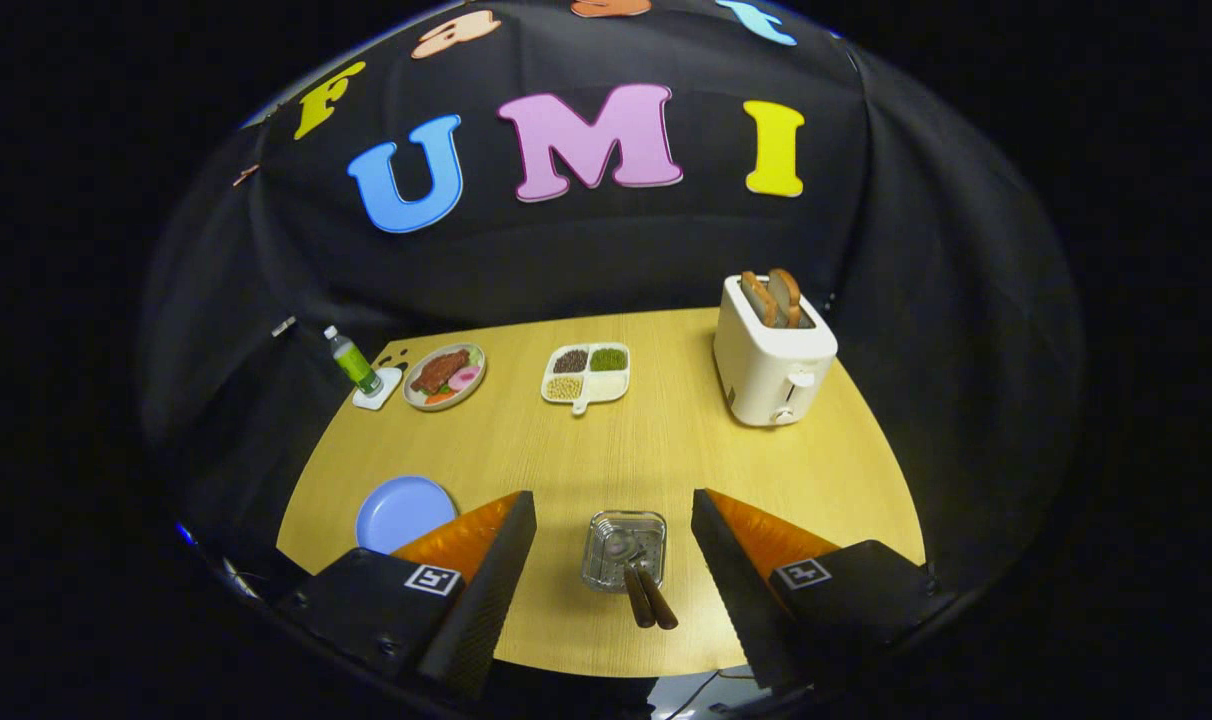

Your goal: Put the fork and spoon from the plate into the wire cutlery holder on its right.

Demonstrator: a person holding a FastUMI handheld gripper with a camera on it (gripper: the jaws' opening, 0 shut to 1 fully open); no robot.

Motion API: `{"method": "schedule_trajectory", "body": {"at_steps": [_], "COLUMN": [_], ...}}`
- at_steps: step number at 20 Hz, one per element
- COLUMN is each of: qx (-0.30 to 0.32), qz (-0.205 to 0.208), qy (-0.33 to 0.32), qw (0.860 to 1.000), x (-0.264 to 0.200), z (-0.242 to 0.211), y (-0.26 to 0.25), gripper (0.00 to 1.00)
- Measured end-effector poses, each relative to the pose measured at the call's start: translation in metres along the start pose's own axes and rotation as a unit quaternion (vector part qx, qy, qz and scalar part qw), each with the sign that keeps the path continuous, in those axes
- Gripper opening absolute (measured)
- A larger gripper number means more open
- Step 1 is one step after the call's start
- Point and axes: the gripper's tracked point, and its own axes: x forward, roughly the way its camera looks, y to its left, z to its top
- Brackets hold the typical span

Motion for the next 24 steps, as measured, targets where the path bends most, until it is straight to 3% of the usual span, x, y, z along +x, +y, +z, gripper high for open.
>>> {"method": "schedule_trajectory", "body": {"at_steps": [5, 9, 14, 24], "qx": [0.002, -0.025, 0.001, 0.011], "qz": [-0.031, -0.058, -0.05, -0.053], "qy": [-0.127, -0.192, -0.215, -0.213], "qw": [0.991, 0.979, 0.975, 0.976], "x": [-0.047, -0.084, -0.104, -0.107], "z": [0.045, 0.07, 0.077, 0.072], "y": [0.005, 0.012, 0.029, 0.018], "gripper": [0.98, 0.99, 0.99, 0.99]}}
